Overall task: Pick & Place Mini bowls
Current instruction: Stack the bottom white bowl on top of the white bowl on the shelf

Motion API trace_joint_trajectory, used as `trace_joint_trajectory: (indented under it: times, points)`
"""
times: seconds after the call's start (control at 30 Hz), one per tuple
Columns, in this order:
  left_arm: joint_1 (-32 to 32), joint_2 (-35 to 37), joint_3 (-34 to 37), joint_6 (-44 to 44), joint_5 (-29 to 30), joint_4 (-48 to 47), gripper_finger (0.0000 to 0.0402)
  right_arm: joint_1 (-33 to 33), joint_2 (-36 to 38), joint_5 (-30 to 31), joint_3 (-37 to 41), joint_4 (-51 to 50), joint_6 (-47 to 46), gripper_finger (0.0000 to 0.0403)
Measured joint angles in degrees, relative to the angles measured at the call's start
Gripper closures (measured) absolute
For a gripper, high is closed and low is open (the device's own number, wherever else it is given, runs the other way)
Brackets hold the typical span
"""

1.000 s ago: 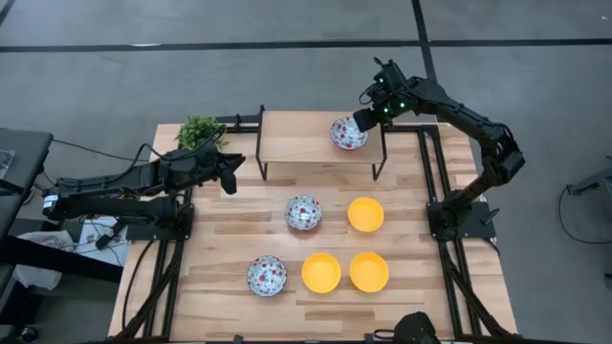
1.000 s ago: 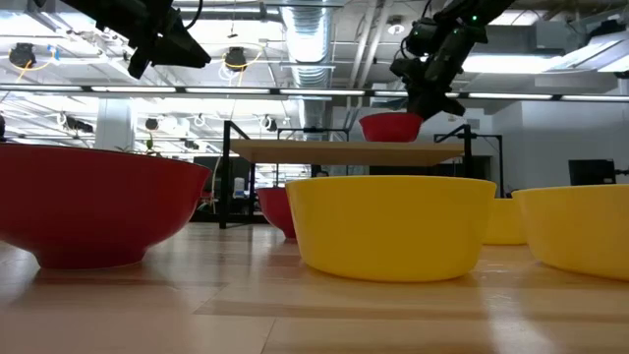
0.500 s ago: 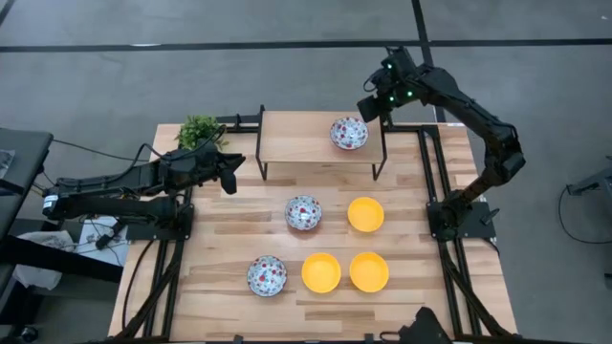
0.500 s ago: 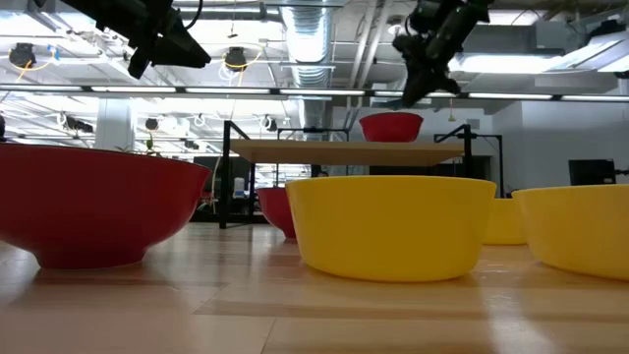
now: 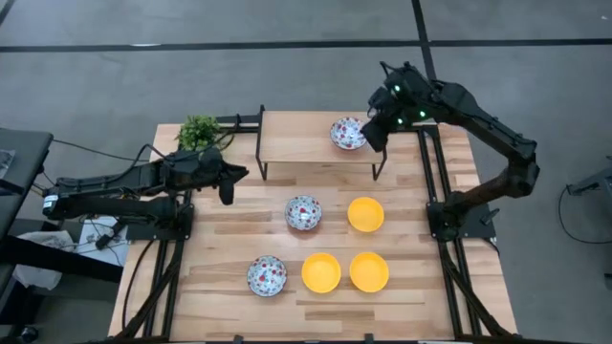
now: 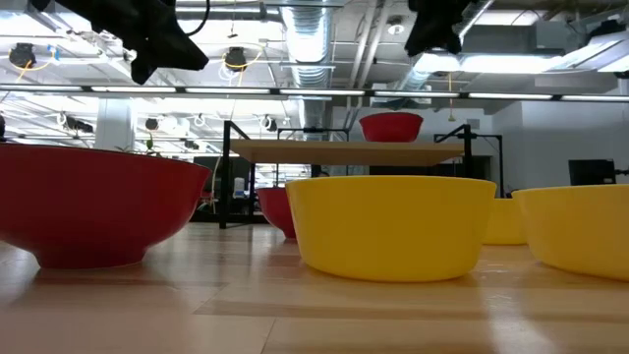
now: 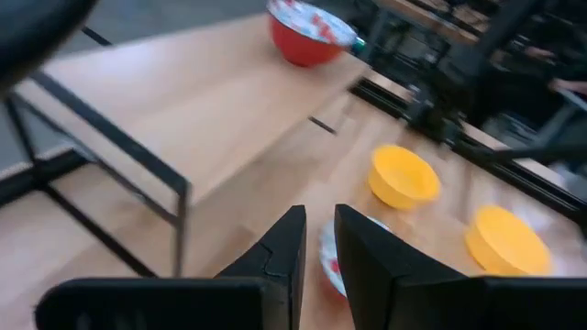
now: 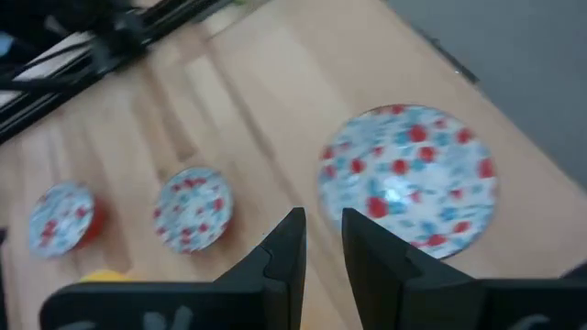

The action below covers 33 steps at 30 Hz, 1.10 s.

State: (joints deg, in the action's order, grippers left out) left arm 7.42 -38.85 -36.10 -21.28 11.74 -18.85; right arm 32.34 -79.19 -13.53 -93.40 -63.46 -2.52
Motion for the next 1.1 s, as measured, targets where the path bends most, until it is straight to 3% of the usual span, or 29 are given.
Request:
trace_joint_trajectory:
  times: [0.27, 0.77, 0.9, 1.1]
  points:
    - [-3.85, -0.02, 0.00, -2.63, -4.54, -0.22, 0.0341, -8.06, 5.87, 0.11, 4.68, 0.43, -0.96, 0.0339]
    - [-11.98, -0.19, 0.00, -7.45, -4.67, 0.02, 0.0341, -16.77, 20.57, 0.14, 24.18, 17.84, -10.02, 0.0339]
    - [-14.68, -2.47, 0.00, -8.85, -6.06, 0.04, 0.0341, -17.56, 24.68, 0.16, 30.41, 23.15, -11.16, 0.0339]
    - [-18.11, -10.35, 0.00, -18.13, -10.37, -0.22, 0.0341, -17.71, 30.38, 0.15, 37.36, 28.82, -11.56, 0.0339]
